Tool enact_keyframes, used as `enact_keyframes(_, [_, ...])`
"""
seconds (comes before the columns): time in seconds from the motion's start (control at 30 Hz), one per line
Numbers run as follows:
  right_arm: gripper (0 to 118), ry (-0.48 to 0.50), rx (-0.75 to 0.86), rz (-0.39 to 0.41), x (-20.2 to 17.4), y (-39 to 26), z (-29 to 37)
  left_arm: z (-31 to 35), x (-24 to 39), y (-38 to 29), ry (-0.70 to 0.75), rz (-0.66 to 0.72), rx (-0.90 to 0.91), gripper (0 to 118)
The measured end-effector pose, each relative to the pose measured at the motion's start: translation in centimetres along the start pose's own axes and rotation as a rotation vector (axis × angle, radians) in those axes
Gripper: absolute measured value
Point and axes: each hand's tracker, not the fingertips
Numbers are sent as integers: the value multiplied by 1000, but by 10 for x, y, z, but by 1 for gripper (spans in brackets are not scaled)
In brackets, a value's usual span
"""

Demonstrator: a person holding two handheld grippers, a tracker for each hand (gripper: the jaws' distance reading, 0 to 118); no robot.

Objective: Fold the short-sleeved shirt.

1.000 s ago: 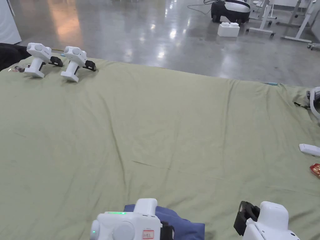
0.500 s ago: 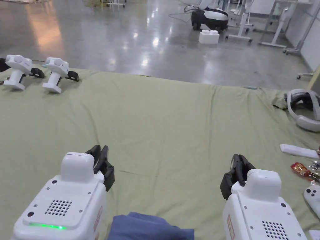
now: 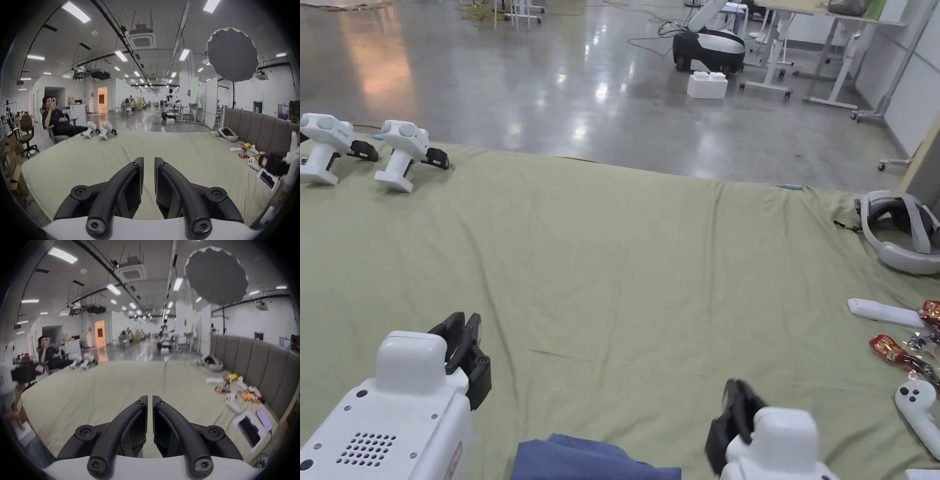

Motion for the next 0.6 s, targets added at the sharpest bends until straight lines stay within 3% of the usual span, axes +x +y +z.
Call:
enact_keyframes(0.17, [8, 127, -226, 17, -35, -66, -10, 3, -23, -27, -62, 54, -158, 18])
enact_keyframes(0.33, [8, 108, -310, 46, -56, -112, -24, 8, -43, -53, -176, 120, -328, 18])
enact_keyframes(0.4, [8, 73, -309, 46, -58, -123, -28, 6, -50, -62, -228, 169, -430, 40])
enact_keyframes(0.47, [8, 61, -322, 59, -57, -124, -32, 0, -60, -71, -319, 257, -537, 46])
enact_keyframes(0.53, [8, 59, -320, 58, -56, -125, -33, -9, -69, -80, -408, 365, -639, 72])
enact_keyframes(0.6, [8, 62, -325, 62, -55, -130, -34, -19, -76, -89, -474, 466, -683, 74])
